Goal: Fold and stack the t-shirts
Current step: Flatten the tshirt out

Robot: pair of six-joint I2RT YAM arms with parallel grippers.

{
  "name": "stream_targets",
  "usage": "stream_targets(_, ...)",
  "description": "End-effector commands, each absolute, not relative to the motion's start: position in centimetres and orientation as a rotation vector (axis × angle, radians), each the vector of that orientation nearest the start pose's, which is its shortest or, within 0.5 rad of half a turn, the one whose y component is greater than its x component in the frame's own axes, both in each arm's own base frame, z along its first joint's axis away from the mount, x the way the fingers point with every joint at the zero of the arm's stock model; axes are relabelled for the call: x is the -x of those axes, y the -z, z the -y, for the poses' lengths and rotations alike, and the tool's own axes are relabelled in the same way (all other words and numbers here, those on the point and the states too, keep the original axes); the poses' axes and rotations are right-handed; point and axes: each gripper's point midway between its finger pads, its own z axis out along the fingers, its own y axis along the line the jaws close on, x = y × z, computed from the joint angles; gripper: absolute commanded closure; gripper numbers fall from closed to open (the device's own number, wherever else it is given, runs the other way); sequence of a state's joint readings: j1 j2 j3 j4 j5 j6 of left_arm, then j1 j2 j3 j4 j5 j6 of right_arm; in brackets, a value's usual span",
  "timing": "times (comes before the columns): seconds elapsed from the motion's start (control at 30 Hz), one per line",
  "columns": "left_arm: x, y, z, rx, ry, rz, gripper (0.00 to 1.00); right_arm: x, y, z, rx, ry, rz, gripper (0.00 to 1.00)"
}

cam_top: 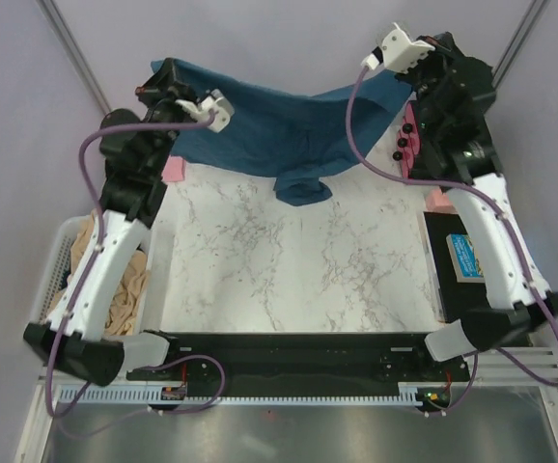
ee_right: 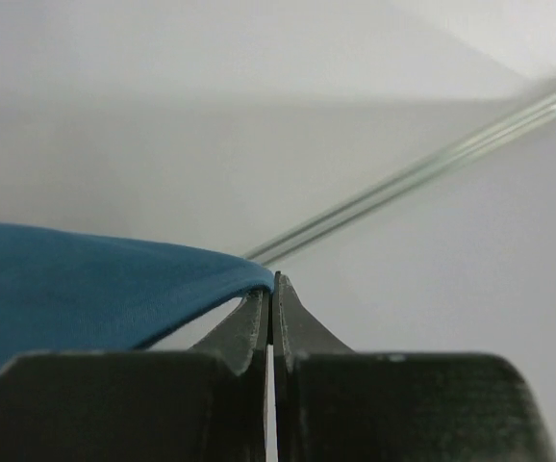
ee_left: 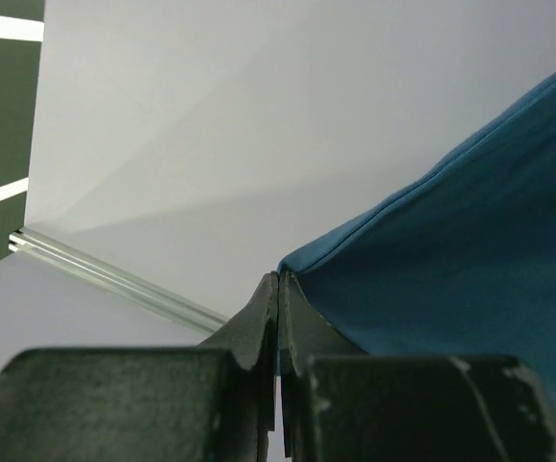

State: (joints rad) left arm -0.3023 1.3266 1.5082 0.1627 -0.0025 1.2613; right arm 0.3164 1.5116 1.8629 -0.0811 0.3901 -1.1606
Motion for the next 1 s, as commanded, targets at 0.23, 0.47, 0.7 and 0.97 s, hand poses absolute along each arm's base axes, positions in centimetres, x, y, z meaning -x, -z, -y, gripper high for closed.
stream_targets(0.23,-29.0,-52.7,8.3,-0.999,-0.599,-0.902,0.98,-33.8,-56.3,-7.2,0.971,0.594,-1.190,1.00)
stream_targets(0.47,-34.4,-52.7,7.0,-0.940,-0.754,-0.969,0.98,-40.1,-57.3,-6.1,0.830,0.808,-1.136,1.00)
stream_targets(0.7,-44.1,-48.5,7.7,-1.005,-0.808,-1.029,0.98,-48.8,-51.5,-8.4,0.920,0.899,-1.144,1.00)
stream_targets(0.97,-50.2,-56.9,4.4,-0.711,-1.055,-0.873,0.98,-51.5,-60.3,-6.2,0.563,1.167,-0.862,1.00)
